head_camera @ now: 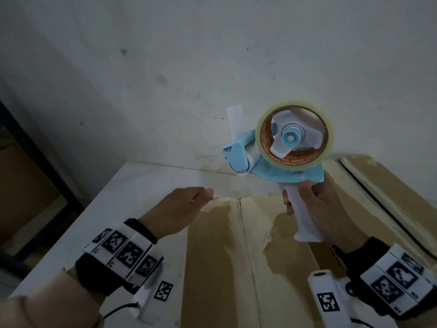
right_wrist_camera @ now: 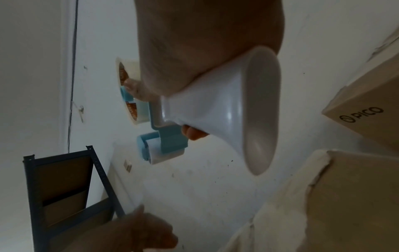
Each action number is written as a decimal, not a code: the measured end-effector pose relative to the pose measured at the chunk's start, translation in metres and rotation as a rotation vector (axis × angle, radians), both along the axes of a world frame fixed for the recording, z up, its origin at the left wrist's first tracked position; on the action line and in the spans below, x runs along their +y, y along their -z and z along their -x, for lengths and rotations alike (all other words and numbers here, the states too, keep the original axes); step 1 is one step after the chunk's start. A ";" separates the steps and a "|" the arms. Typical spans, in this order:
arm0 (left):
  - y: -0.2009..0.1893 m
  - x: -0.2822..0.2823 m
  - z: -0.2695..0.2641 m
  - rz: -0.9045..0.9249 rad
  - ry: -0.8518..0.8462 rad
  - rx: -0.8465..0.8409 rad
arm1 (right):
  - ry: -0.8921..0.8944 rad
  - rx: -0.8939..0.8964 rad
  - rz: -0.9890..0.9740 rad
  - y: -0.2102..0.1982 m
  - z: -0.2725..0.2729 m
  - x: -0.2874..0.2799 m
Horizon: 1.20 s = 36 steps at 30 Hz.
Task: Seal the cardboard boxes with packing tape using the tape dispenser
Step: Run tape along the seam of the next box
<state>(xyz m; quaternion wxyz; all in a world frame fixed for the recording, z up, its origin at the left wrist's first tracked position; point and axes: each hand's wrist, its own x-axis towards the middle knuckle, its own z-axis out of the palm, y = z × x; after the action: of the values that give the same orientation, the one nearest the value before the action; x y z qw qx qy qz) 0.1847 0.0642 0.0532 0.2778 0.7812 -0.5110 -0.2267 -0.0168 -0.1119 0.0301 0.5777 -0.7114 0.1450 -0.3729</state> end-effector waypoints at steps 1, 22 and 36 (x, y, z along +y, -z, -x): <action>-0.001 -0.005 0.000 0.075 -0.055 0.054 | -0.019 -0.011 0.002 0.001 0.001 -0.001; -0.003 -0.051 0.001 0.216 -0.224 0.791 | -0.086 0.053 0.134 0.007 -0.013 -0.003; -0.009 -0.058 -0.005 0.134 -0.247 0.882 | -0.149 0.022 0.114 0.004 -0.015 0.009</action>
<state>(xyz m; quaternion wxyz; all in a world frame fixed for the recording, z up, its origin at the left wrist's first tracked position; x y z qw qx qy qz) 0.1895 0.0059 0.0625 0.5433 0.6457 -0.2606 -0.4690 -0.0022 -0.1027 0.0265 0.5609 -0.7559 0.0768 -0.3287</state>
